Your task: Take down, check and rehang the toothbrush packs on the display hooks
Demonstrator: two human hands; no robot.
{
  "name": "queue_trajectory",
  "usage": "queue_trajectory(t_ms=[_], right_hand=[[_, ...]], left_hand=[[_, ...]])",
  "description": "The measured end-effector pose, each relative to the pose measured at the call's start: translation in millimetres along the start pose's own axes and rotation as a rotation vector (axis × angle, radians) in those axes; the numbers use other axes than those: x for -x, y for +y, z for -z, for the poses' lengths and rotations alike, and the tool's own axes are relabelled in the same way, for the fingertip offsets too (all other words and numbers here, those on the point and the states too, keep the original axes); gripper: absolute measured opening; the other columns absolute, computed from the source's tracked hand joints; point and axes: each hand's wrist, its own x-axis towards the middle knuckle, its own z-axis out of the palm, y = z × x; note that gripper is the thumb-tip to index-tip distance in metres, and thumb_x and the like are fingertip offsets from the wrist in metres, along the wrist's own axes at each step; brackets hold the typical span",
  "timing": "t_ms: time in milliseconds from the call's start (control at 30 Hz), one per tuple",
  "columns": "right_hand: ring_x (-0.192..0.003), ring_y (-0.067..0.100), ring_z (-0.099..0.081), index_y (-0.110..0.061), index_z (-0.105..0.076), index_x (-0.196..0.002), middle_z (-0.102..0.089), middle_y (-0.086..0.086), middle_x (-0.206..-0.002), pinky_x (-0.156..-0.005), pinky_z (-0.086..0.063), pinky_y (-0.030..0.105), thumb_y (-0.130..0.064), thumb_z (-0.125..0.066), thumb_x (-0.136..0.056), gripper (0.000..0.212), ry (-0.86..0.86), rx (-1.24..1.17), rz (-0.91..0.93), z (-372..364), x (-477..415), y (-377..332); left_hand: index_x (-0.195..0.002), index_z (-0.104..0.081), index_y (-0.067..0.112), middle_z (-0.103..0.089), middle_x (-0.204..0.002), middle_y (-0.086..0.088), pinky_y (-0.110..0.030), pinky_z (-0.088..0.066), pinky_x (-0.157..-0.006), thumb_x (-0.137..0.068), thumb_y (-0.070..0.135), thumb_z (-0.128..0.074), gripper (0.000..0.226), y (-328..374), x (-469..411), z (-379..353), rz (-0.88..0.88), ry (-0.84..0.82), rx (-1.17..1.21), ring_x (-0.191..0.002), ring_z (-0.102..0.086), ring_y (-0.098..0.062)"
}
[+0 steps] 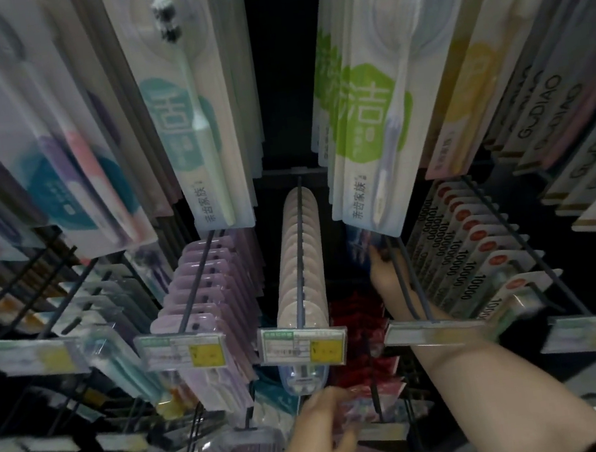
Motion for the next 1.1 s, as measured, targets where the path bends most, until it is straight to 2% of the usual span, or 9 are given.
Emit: queue_trajectory(t_ms=[33, 100, 267, 367, 433, 500, 767, 900, 1100], right_hand=[[-0.082, 0.02, -0.054, 0.002, -0.058, -0.104, -0.058, 0.009, -0.091, -0.061, -0.035, 0.005, -0.031, -0.054, -0.097, 0.034, 0.03, 0.035, 0.034, 4.5, 3.5, -3.0], [-0.077, 0.019, -0.052, 0.004, -0.061, -0.099, -0.058, 0.011, -0.086, -0.053, -0.028, 0.015, -0.025, -0.056, -0.097, 0.03, 0.045, 0.14, 0.103, 14.2, 19.2, -6.7], [-0.095, 0.026, -0.06, -0.005, -0.059, -0.106, -0.059, 0.011, -0.1, -0.065, -0.029, 0.023, -0.032, -0.05, -0.099, 0.029, -0.135, 0.498, 0.239, 43.8, 61.8, -11.8], [-0.109, 0.016, -0.05, -0.018, -0.051, -0.097, -0.043, -0.006, -0.091, -0.094, -0.037, 0.025, -0.035, -0.045, -0.101, 0.019, -0.373, 0.533, 0.18, 67.6, 84.4, -12.3], [-0.108, 0.01, -0.045, -0.019, -0.05, -0.113, -0.047, -0.007, -0.107, -0.097, -0.027, 0.016, -0.039, -0.045, -0.1, 0.025, -0.353, 0.557, 0.27, 69.3, 92.2, -4.0], [-0.109, 0.016, -0.049, -0.017, -0.05, -0.112, -0.051, 0.0, -0.115, -0.087, -0.033, 0.022, -0.039, -0.043, -0.1, 0.025, -0.3, 0.635, 0.33, 68.9, 100.3, -4.5], [-0.092, 0.029, -0.062, -0.013, -0.063, -0.102, -0.065, 0.006, -0.098, -0.077, -0.047, 0.037, -0.044, -0.048, -0.097, 0.035, -0.189, 0.886, 0.565, 93.9, 158.5, -9.2], [-0.105, 0.025, -0.053, -0.017, -0.056, -0.11, -0.057, 0.002, -0.107, -0.081, -0.046, 0.038, -0.046, -0.038, -0.099, 0.036, -0.224, 0.936, 0.499, 109.5, 181.4, -19.5], [-0.099, 0.022, -0.056, -0.02, -0.059, -0.108, -0.059, -0.001, -0.103, -0.073, -0.039, 0.034, -0.049, -0.041, -0.098, 0.036, -0.195, 0.882, 0.446, 134.4, 209.5, -28.4]], left_hand=[[-0.121, -0.05, 0.034, -0.05, -0.117, 0.015, -0.019, -0.041, -0.098, -0.092, 0.03, -0.054, 0.03, 0.3, 1.9, 2.3, -0.003, -0.016, -0.046, -0.11, -0.049, 0.001], [-0.124, -0.049, 0.033, -0.05, -0.12, 0.014, -0.024, -0.04, -0.1, -0.092, 0.031, -0.053, 0.032, 3.7, 5.7, 6.7, -0.025, -0.009, -0.102, -0.115, -0.047, -0.003], [-0.13, -0.045, 0.03, -0.049, -0.127, 0.011, -0.027, -0.04, -0.1, -0.095, 0.032, -0.048, 0.036, 12.3, 12.7, 20.2, -0.058, 0.03, -0.282, -0.121, -0.044, -0.008], [-0.132, -0.044, 0.028, -0.049, -0.128, 0.008, -0.029, -0.042, -0.096, -0.096, 0.031, -0.045, 0.036, 18.1, 18.0, 26.2, -0.073, 0.057, -0.385, -0.12, -0.045, -0.012], [-0.131, -0.043, 0.028, -0.049, -0.128, 0.008, -0.032, -0.042, -0.094, -0.096, 0.032, -0.042, 0.035, 21.0, 24.2, 29.6, -0.067, 0.049, -0.481, -0.119, -0.045, -0.015], [-0.131, -0.042, 0.028, -0.048, -0.13, 0.007, -0.034, -0.042, -0.093, -0.096, 0.033, -0.039, 0.035, 21.5, 29.9, 31.5, -0.084, 0.048, -0.6, -0.12, -0.044, -0.017], [-0.13, -0.04, 0.027, -0.047, -0.127, 0.005, -0.035, -0.039, -0.094, -0.095, 0.033, -0.04, 0.035, 22.1, 57.9, 48.4, -0.143, -0.013, -0.766, -0.118, -0.043, -0.02], [-0.129, -0.041, 0.026, -0.048, -0.124, 0.004, -0.034, -0.039, -0.094, -0.097, 0.033, -0.039, 0.034, 24.8, 72.7, 64.8, -0.189, -0.001, -0.788, -0.116, -0.045, -0.02], [-0.123, -0.047, 0.025, -0.054, -0.116, 0.005, -0.032, -0.042, -0.088, -0.096, 0.036, -0.04, 0.03, 35.1, 87.1, 90.7, -0.256, 0.054, -0.787, -0.112, -0.051, -0.018]])
